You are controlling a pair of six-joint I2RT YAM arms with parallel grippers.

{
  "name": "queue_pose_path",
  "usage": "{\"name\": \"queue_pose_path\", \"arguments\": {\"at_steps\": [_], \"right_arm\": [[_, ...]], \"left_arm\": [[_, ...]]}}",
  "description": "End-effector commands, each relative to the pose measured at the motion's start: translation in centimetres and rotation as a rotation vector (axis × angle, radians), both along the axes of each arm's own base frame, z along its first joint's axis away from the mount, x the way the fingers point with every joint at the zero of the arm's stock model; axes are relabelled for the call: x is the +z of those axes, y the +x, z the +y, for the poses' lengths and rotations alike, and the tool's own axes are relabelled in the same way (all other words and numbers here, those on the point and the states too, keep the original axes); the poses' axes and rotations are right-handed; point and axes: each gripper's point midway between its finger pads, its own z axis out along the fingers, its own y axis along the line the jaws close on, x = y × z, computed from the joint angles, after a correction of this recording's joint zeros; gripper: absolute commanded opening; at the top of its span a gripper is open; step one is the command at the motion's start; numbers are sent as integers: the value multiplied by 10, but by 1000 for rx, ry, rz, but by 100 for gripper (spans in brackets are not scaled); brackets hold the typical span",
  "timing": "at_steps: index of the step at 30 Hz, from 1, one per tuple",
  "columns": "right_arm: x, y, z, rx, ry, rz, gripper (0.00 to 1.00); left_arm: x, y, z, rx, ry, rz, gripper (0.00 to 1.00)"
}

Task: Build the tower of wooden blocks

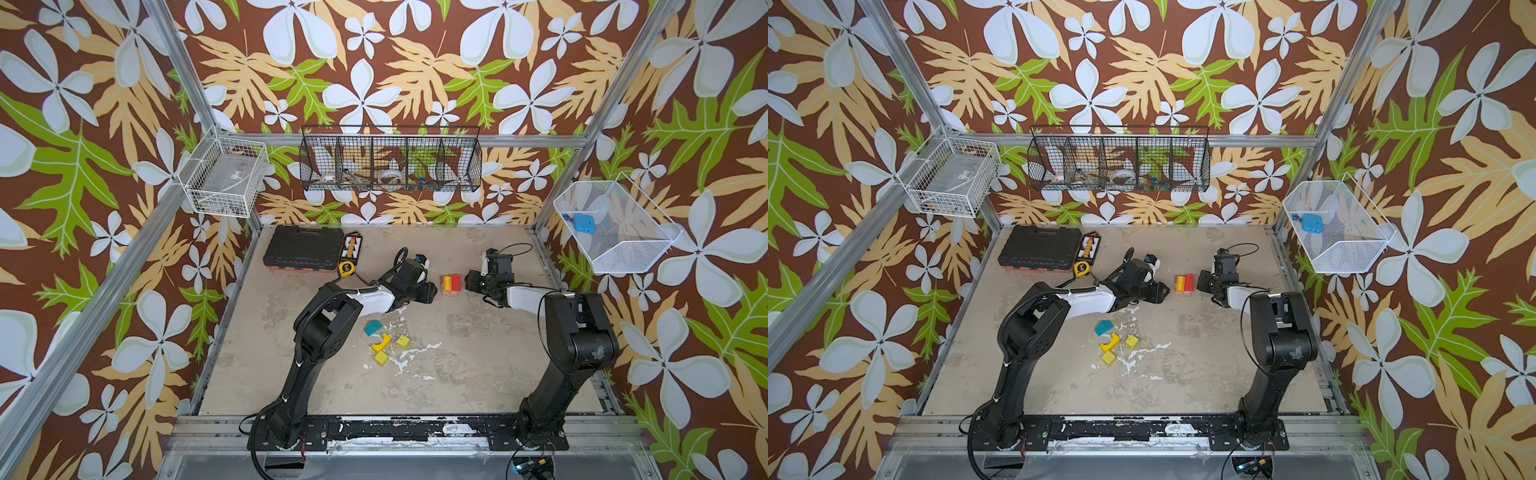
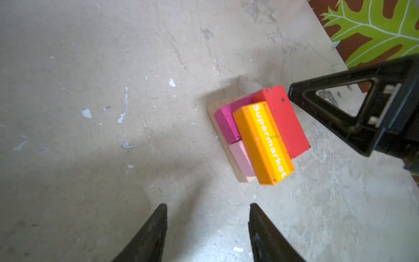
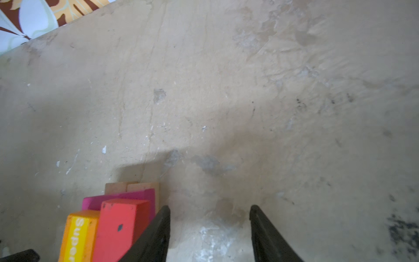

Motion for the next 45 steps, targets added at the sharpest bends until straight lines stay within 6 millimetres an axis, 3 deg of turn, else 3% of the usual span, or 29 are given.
{"name": "queue_pose_path", "arguments": {"at_steps": [1, 9, 32, 45], "right_arm": [[3, 7, 4, 16, 14, -16, 57], [5, 15, 7, 31, 19, -26, 56], [3, 19, 15, 59, 8, -22, 56], [11, -1, 2, -9, -11, -48, 55]], "left_arm": [[12, -1, -6, -16, -28, -28, 59], [11, -9, -12, -42, -37, -19, 59], [9, -5, -27, -71, -65, 6, 58], [4, -6, -30, -78, -64, 18, 59]]}}
